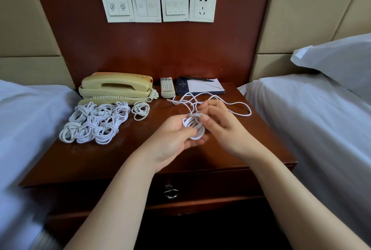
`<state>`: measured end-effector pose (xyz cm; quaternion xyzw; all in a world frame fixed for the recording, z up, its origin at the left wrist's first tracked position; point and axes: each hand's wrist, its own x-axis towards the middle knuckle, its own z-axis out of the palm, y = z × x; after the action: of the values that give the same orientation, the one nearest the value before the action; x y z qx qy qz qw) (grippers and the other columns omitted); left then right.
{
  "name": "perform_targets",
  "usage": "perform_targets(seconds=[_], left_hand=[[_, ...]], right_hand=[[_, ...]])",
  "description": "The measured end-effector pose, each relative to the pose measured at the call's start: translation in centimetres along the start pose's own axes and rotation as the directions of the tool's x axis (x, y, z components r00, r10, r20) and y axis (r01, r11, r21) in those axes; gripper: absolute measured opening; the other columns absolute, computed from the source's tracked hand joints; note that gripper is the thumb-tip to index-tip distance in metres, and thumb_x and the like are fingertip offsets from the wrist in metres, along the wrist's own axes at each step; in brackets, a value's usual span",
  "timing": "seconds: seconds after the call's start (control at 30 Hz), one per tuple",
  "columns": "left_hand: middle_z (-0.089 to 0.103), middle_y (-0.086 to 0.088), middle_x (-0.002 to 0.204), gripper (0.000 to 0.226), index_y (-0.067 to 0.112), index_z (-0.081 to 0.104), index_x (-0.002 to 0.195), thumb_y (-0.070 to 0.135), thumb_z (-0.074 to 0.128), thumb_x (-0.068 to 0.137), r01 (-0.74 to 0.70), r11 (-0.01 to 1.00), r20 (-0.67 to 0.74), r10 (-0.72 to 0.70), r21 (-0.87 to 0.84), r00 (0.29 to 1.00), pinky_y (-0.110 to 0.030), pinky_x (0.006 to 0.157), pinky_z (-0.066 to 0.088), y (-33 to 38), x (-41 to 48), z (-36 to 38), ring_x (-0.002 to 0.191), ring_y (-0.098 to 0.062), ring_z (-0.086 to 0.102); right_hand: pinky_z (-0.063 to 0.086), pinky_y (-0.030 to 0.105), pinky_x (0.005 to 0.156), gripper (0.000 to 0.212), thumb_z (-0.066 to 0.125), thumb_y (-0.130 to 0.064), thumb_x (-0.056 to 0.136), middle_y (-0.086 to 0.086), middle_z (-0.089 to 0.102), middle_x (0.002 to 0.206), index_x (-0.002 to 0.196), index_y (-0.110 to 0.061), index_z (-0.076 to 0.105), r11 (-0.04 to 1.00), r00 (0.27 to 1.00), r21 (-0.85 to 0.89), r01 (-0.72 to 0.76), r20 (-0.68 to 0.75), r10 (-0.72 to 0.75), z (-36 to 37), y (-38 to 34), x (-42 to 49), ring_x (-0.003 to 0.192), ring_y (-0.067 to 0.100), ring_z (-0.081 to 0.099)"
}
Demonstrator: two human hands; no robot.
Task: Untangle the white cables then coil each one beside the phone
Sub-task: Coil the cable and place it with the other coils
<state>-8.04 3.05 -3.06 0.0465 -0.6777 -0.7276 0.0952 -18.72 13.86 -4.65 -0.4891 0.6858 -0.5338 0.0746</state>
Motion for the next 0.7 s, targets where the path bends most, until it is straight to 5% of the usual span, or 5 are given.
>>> perform_targets(seconds=[0.23, 0.37, 0.5, 0.7], left_hand=[[0.071, 0.001, 0.077, 0.028, 0.009, 0.063, 0.096, -0.008, 0.04, 0.095, 0.009, 0.999, -0.006, -0.01, -0.045, 1.0, -0.018, 0.066, 0.054, 0.2, -0.1, 0.1, 0.071, -0.01, 0.069], [0.071, -0.006, 0.093, 0.026, 0.007, 0.063, 0.105, -0.005, 0.042, 0.094, -0.006, 0.996, 0.031, 0.009, -0.09, 0.999, -0.02, 0.071, 0.054, 0.3, -0.2, -0.1, 0.082, -0.016, 0.07], [0.068, -0.011, 0.102, 0.031, 0.003, 0.061, 0.112, -0.009, 0.041, 0.093, 0.01, 0.997, 0.053, -0.006, -0.08, 0.999, -0.022, 0.079, 0.055, 0.2, -0.3, -0.1, 0.088, -0.018, 0.069], [0.071, -0.007, 0.103, 0.025, 0.007, 0.065, 0.105, -0.002, 0.044, 0.095, 0.028, 0.999, 0.001, -0.028, -0.043, 1.0, -0.022, 0.079, 0.055, 0.0, 0.0, 0.4, 0.089, -0.015, 0.068]], right_hand=[[0.044, 0.013, 0.083, 0.01, 0.056, -0.004, 0.091, 0.008, 0.047, 0.12, 0.091, 0.003, 0.063, 0.996, 0.995, 0.075, -0.049, 0.09, 0.042, -1.5, -0.2, -0.2, 0.104, -0.007, 0.049], [0.045, 0.015, 0.081, 0.012, 0.056, -0.01, 0.091, 0.009, 0.047, 0.121, 0.087, -0.001, 0.063, 0.985, 0.986, 0.154, -0.082, 0.155, 0.058, -2.0, -0.8, -0.5, 0.105, -0.006, 0.051], [0.047, 0.015, 0.072, 0.018, 0.049, -0.003, 0.094, 0.005, 0.046, 0.118, 0.081, -0.008, 0.06, 0.973, 0.981, 0.197, -0.121, 0.176, 0.086, -2.2, -1.2, -0.9, 0.083, -0.006, 0.056], [0.047, 0.019, 0.076, 0.01, 0.057, -0.003, 0.09, 0.001, 0.049, 0.116, 0.082, -0.007, 0.063, 0.985, 0.988, 0.14, -0.098, 0.136, 0.079, -2.1, -0.7, -0.8, 0.081, -0.005, 0.057]])
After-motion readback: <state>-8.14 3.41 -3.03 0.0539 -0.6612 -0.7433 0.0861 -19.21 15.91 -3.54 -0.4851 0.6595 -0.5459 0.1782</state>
